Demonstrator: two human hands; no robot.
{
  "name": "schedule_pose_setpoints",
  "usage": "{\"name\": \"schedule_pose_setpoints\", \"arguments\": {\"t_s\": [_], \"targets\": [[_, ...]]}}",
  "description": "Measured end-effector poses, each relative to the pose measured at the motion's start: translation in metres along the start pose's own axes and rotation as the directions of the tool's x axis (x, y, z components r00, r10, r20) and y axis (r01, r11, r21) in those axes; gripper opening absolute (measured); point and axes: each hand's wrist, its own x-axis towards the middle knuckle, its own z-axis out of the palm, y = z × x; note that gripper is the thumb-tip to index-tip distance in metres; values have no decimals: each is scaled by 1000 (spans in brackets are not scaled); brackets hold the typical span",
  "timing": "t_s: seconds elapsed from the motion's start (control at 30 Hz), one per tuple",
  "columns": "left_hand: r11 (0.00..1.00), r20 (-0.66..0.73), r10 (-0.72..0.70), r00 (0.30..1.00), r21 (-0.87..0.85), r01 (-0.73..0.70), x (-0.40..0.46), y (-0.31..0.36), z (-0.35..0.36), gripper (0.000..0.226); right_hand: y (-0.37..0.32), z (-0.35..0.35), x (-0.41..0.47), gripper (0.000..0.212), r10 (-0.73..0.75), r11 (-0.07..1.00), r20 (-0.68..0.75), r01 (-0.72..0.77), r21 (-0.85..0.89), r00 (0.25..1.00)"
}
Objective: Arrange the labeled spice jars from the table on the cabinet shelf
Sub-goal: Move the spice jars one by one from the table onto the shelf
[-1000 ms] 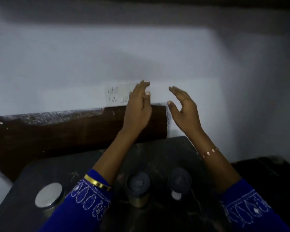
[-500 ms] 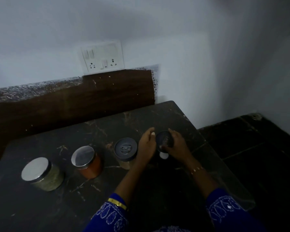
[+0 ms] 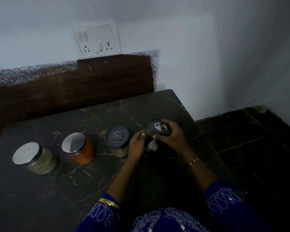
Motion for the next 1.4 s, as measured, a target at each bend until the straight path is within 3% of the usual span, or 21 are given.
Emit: {"name": "schedule_pose_setpoints", "arguments": {"t_s": [0.1, 0.2, 0.3, 0.37, 0.57, 0.7, 0.77, 0.87, 0.97, 1.13, 1.4], "targets": [[986, 28, -113, 993, -118, 115, -1, 6, -8, 30, -23, -15, 0, 68, -12, 984, 111, -8, 180, 994], [869, 237, -209, 949, -399, 291, -4, 14, -16, 39, -45, -30, 3, 60, -121, 937, 198, 47, 345, 973], [720, 454, -183, 872, -542, 433, -10, 23, -17, 55, -55, -36, 4, 52, -191, 878, 275, 39, 477, 942], [671, 498, -127, 858, -594, 444, -16, 29, -15, 57, -57, -35, 2, 47, -189, 862, 257, 35, 505, 948], [785, 290, 46, 956, -602, 145, -25, 44, 0, 40, -59, -35, 1, 50, -50, 889, 21, 35, 457, 999], [823, 93, 144, 985, -564, -67, -35, 49, 12, 40, -61, -36, -2, 55, -28, 906, 79, -8, 423, 996], [832, 23, 202, 979, -531, -159, -39, 50, 15, 42, -61, -36, -3, 51, -37, 876, 105, -18, 482, 994], [823, -37, 284, 958, -504, -263, -45, 50, 19, 23, -62, -41, -5, 34, -62, 784, 162, -53, 619, 985], [828, -29, 275, 961, -501, -252, -52, 52, 19, 21, -62, -44, -7, 28, -103, 749, 200, -57, 661, 974], [844, 130, 200, 971, -525, -104, -61, 55, 15, 43, -56, -36, -10, 34, -95, 700, 215, -88, 708, 972], [816, 47, 154, 987, -569, -100, -60, 65, -3, 46, -71, -14, -7, 26, -134, 745, 230, -55, 664, 964]]}}
